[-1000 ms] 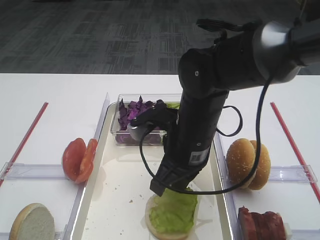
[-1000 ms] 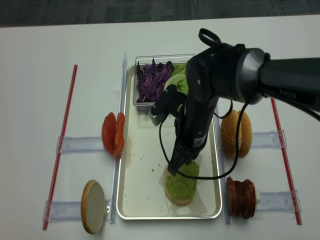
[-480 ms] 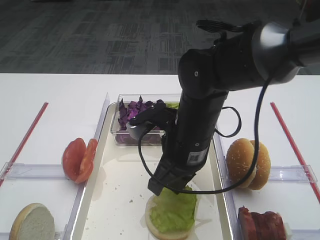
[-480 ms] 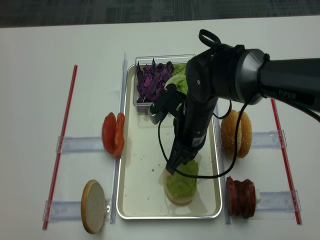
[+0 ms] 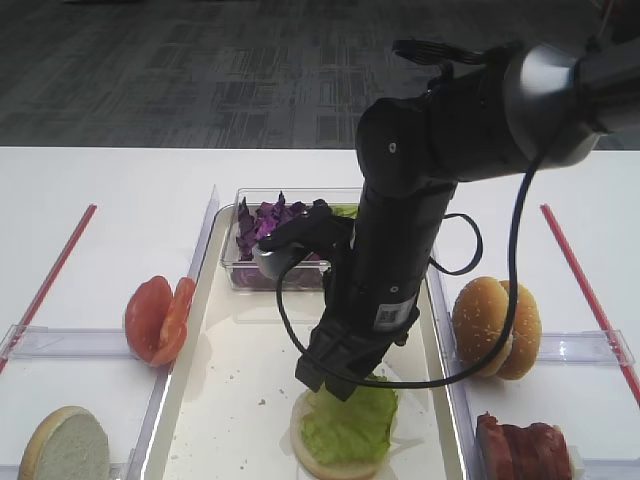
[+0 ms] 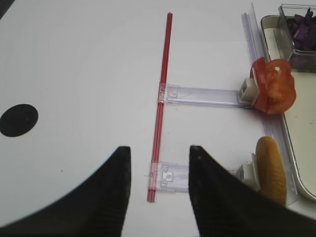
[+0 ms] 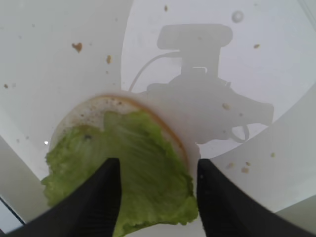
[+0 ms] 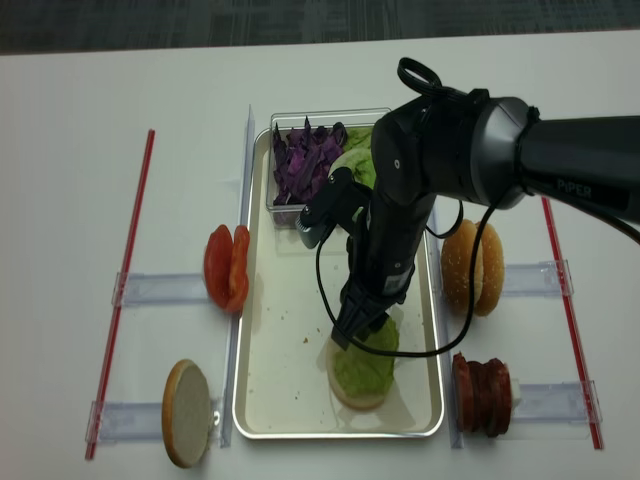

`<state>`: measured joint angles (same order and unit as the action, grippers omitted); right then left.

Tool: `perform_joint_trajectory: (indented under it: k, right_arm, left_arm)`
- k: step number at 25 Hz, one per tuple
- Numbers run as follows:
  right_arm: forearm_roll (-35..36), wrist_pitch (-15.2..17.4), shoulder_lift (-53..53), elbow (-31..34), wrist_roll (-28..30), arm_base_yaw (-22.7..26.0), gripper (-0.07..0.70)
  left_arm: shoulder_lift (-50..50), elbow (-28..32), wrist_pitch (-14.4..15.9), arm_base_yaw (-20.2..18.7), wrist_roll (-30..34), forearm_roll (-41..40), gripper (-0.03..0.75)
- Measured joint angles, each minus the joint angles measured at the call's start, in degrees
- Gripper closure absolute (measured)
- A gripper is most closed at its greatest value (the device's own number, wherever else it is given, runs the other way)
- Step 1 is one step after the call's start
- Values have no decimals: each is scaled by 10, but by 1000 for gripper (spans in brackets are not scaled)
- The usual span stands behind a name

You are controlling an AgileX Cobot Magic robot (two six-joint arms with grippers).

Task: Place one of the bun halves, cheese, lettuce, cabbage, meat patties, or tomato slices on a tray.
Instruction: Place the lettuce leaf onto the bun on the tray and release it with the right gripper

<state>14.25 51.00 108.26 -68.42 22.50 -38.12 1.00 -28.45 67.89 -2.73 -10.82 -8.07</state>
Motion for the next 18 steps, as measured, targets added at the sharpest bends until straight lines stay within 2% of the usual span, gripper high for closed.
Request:
perform_joint_trajectory:
  k: [3, 12, 18]
  right_arm:
    - [1, 0, 0, 0, 2, 0, 218]
    - [1, -13, -21, -2, 2, 0, 216]
    - [1, -16, -29, -31, -2, 14, 216]
  left_arm:
    - [0, 0, 0, 0, 0, 0, 444]
    - [0, 0, 0, 0, 0, 0, 444]
    - [0, 0, 0, 0, 0, 0, 444]
